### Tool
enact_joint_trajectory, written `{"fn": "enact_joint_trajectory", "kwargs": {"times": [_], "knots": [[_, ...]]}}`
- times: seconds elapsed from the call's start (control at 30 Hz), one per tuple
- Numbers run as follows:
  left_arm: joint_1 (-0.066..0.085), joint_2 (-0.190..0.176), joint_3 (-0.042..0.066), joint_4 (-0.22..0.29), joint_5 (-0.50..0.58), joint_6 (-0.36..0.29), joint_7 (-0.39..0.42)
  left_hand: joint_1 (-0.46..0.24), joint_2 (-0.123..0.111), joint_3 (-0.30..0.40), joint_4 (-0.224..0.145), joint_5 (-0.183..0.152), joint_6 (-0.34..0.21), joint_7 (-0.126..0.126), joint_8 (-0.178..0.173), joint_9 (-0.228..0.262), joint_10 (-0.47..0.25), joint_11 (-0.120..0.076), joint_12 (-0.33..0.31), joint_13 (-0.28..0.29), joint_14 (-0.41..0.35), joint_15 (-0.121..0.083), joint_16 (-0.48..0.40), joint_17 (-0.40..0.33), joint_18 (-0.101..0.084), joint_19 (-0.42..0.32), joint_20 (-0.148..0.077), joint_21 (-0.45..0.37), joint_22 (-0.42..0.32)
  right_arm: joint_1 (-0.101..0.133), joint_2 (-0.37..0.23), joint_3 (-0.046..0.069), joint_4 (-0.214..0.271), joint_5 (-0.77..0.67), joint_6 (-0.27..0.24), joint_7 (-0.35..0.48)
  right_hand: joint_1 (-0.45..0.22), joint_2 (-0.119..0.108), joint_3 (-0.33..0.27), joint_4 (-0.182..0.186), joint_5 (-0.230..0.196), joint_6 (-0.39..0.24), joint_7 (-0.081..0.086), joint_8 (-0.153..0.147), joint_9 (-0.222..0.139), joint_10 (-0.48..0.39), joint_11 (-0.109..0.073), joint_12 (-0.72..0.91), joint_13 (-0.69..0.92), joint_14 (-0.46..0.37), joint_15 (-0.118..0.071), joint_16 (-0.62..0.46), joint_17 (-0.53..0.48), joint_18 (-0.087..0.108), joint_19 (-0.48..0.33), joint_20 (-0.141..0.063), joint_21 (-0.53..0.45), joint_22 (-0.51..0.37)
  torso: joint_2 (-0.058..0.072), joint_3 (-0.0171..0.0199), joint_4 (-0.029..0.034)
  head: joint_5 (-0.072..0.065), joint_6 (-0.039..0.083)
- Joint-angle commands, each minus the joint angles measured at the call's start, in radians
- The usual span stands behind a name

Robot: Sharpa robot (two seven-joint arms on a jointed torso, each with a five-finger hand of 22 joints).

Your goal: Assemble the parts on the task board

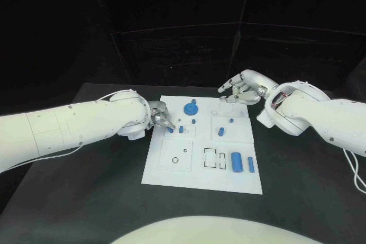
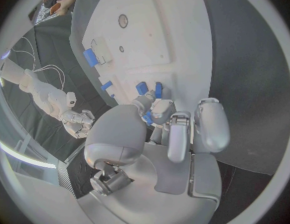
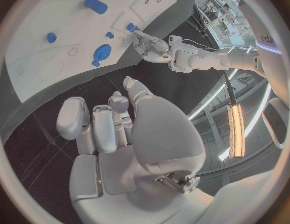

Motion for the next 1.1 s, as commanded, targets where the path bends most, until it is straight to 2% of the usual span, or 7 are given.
{"fn": "enact_joint_trajectory", "kwargs": {"times": [0.03,0.33,0.6,0.83,1.1], "knots": [[0.000,0.001,0.000,-0.002,-0.007,0.016,-0.020,-0.002,0.008,0.046,-0.038,0.004,0.004,-0.008,0.007,0.001,0.003,-0.003,0.000,0.001,0.104,-0.005,0.003,0.263,0.003,0.003,-0.006,0.005,0.001,0.002,0.001,0.001,0.001,-0.001,0.004,0.004,-0.002,0.002,0.002,0.005,0.004,0.006,-0.001,0.005,-0.001,-0.001,-0.007,-0.001,0.001,0.031,-0.006,-0.006,-0.001,0.013,-0.006,-0.003,-0.004,-0.001,0.000,0.0001,-0.0001,0.000,-0.001],[0.000,0.004,-0.001,0.000,-0.007,0.045,-0.029,-0.004,0.006,0.048,-0.038,0.003,0.004,-0.008,0.008,0.002,0.003,-0.003,-0.001,0.000,0.104,-0.005,0.003,0.263,0.003,0.003,-0.006,0.005,0.001,0.002,0.001,0.001,0.000,-0.001,0.005,0.004,-0.002,0.002,0.002,0.005,0.004,0.006,-0.001,0.005,-0.001,-0.001,-0.007,-0.001,0.001,0.031,-0.006,-0.006,-0.001,0.013,-0.006,-0.003,-0.004,-0.001,0.000,-0.0004,-0.0004,0.001,-0.003],[0.000,0.009,-0.001,-0.001,-0.007,0.053,-0.028,-0.026,-0.017,0.043,-0.027,0.003,0.015,-0.013,0.022,0.007,0.006,-0.006,0.001,0.001,0.104,-0.008,0.003,0.263,0.003,0.003,-0.008,0.005,0.001,0.002,0.001,0.001,0.000,-0.001,0.006,0.004,-0.002,0.002,0.002,0.005,0.004,0.006,-0.001,0.005,-0.001,-0.001,-0.007,-0.001,0.001,0.031,-0.006,-0.006,-0.001,0.013,-0.006,-0.003,-0.004,-0.001,0.000,-0.0005,0.0000,-0.001,-0.005],[0.001,0.014,-0.001,-0.007,-0.007,0.054,-0.031,-0.079,-0.052,-0.006,0.008,0.002,0.030,-0.018,0.037,0.014,0.012,-0.010,0.006,0.005,0.104,-0.011,0.003,0.263,0.002,0.005,-0.011,0.007,0.006,0.002,0.001,0.001,0.001,-0.001,0.005,0.004,-0.002,0.002,0.002,0.005,0.004,0.006,-0.001,0.005,-0.001,-0.001,-0.007,-0.001,0.001,0.031,-0.006,-0.006,-0.001,0.013,-0.006,-0.003,-0.004,-0.001,0.000,0.0002,-0.0005,-0.002,-0.005],[0.001,0.027,-0.001,-0.025,-0.007,0.068,-0.041,-0.108,-0.064,-0.058,0.037,0.003,0.046,-0.027,0.060,0.024,0.013,-0.018,0.007,0.004,0.104,-0.018,0.003,0.263,0.002,0.006,-0.017,0.007,0.008,0.002,0.000,0.001,0.001,-0.001,0.003,0.005,0.001,0.002,0.004,0.004,0.004,0.005,-0.001,0.006,-0.002,-0.004,-0.007,-0.005,-0.004,0.029,-0.006,-0.014,-0.012,0.015,-0.012,-0.004,-0.010,-0.011,0.001,0.0006,-0.0010,-0.003,-0.005]]}}
